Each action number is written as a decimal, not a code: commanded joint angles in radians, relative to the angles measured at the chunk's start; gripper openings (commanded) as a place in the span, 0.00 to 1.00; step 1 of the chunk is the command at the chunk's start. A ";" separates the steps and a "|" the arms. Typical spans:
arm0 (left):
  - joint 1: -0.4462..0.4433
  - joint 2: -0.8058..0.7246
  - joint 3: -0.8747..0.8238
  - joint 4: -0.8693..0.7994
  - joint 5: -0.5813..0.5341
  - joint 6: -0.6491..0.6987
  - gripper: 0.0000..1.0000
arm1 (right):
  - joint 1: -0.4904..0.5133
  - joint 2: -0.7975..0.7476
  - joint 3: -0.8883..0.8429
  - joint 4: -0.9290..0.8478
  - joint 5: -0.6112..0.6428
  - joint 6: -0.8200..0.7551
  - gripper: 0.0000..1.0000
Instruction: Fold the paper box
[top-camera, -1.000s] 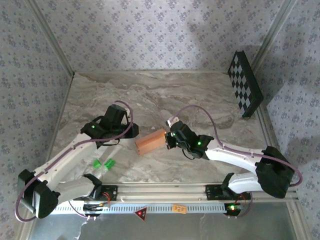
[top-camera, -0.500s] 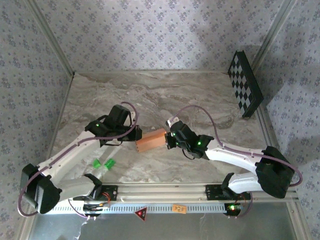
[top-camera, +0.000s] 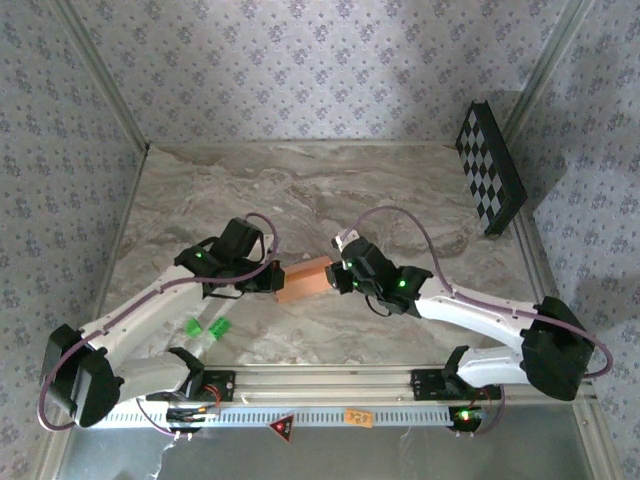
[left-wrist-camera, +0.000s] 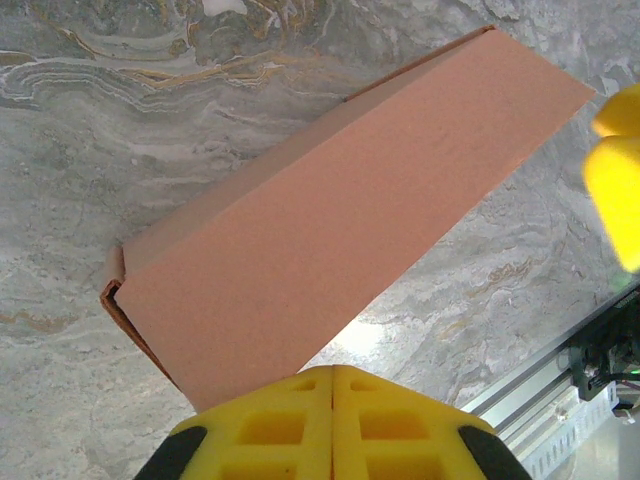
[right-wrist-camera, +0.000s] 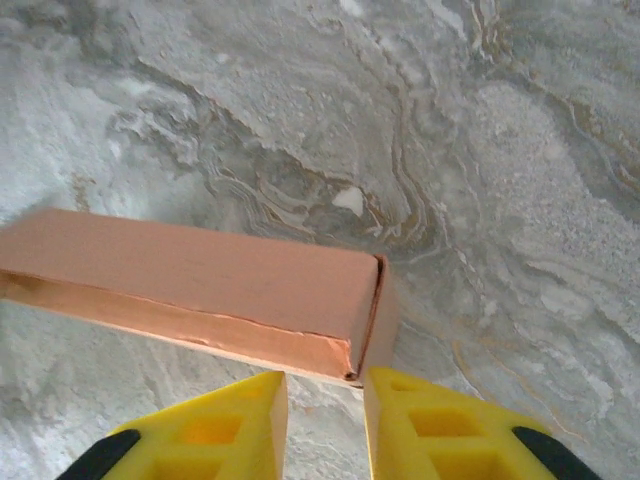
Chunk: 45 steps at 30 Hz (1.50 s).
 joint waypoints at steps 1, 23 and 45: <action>-0.008 0.010 -0.023 -0.009 0.006 -0.003 0.08 | 0.004 -0.036 0.055 -0.042 -0.018 -0.007 0.30; 0.000 -0.055 0.060 -0.017 -0.030 -0.005 0.10 | -0.062 0.141 0.046 0.018 -0.197 -0.020 0.14; 0.009 0.067 -0.102 -0.011 -0.079 -0.003 0.03 | -0.108 0.205 -0.003 0.030 -0.243 -0.003 0.12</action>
